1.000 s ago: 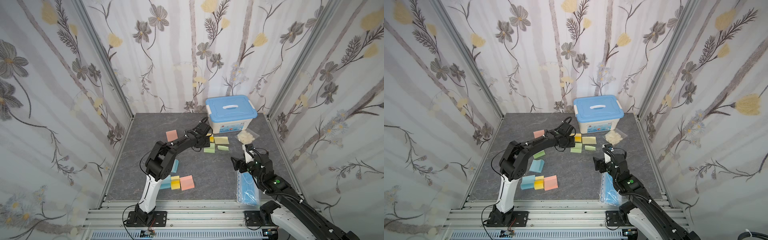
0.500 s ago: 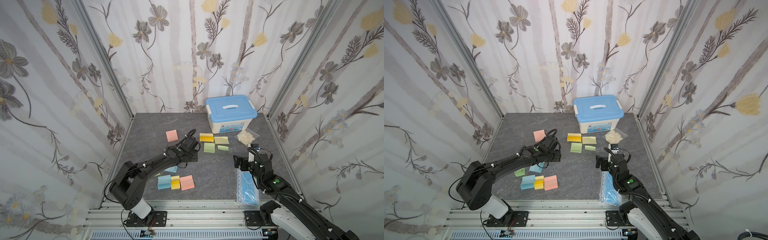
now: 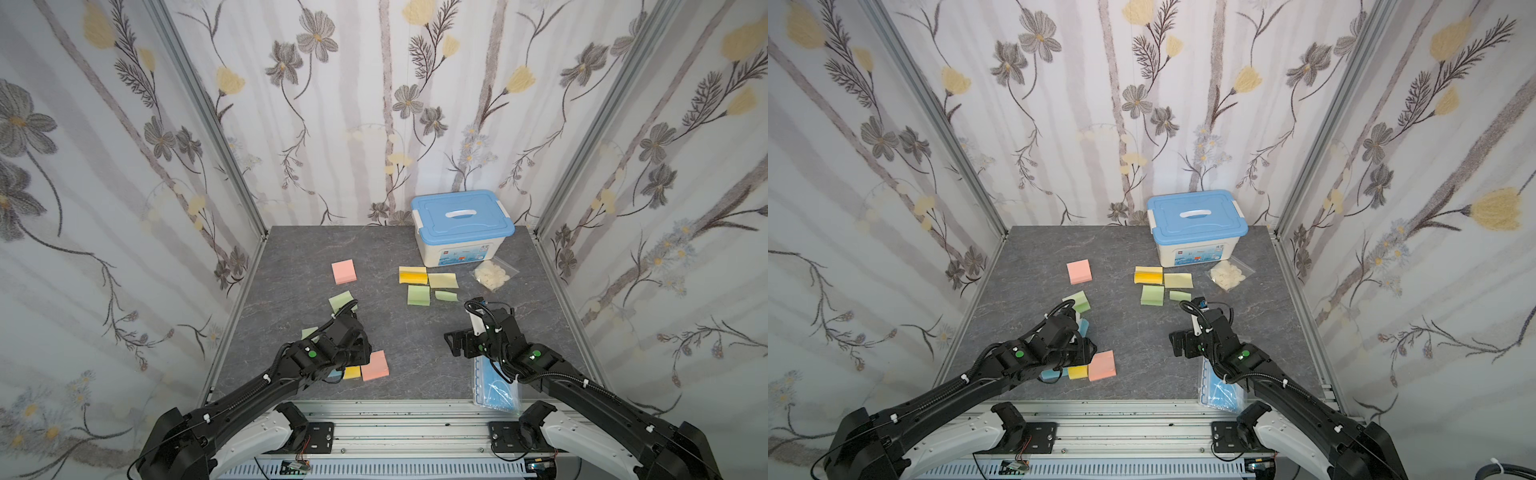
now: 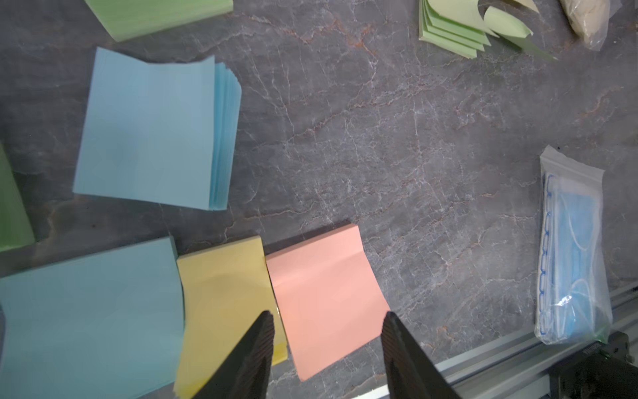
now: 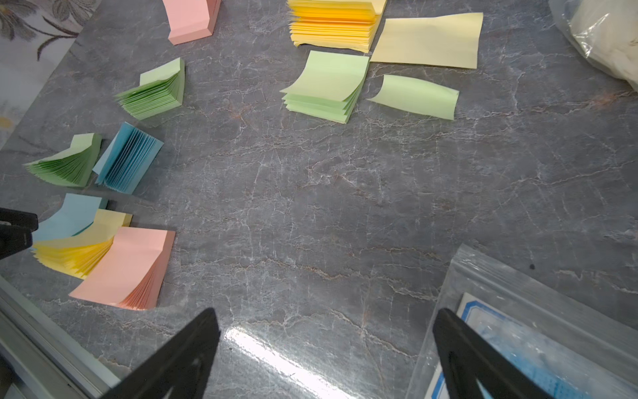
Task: Tear off pages from different memo pads
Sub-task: Move the memo pad to the center of the board.
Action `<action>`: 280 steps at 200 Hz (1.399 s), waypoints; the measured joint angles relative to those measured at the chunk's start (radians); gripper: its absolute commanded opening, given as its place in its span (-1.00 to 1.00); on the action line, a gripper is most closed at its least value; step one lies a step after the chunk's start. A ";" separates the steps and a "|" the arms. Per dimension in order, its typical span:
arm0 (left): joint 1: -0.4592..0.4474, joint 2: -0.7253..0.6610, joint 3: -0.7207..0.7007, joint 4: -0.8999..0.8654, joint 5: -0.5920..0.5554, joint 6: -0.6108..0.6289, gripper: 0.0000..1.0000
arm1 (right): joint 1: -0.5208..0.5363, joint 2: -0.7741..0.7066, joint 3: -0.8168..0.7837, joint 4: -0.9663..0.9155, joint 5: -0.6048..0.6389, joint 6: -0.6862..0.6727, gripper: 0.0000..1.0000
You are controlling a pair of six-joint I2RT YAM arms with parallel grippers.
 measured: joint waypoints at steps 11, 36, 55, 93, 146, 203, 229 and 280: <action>-0.019 -0.027 -0.016 -0.006 0.028 -0.026 0.05 | 0.020 0.000 0.000 -0.004 0.001 0.005 0.95; -0.055 -0.077 -0.050 -0.012 0.046 -0.081 0.06 | 0.063 0.003 0.002 -0.023 0.008 0.021 0.95; -0.069 -0.079 -0.093 -0.009 0.057 -0.122 0.05 | 0.095 0.019 0.012 -0.033 0.017 0.033 0.95; -0.095 -0.023 -0.134 0.027 0.081 -0.173 0.06 | 0.148 0.076 0.048 -0.033 0.042 0.043 0.96; -0.105 0.141 -0.134 0.147 0.090 -0.203 0.07 | 0.167 0.124 0.073 -0.037 0.068 0.044 0.97; -0.107 0.310 -0.056 0.223 0.070 -0.179 0.07 | 0.168 0.113 0.069 -0.038 0.098 0.038 0.99; -0.108 0.400 -0.008 0.285 0.072 -0.163 0.07 | 0.168 0.111 0.064 -0.042 0.117 0.024 1.00; -0.125 0.576 0.138 0.375 0.108 -0.151 0.07 | 0.168 0.111 0.060 -0.043 0.150 -0.014 1.00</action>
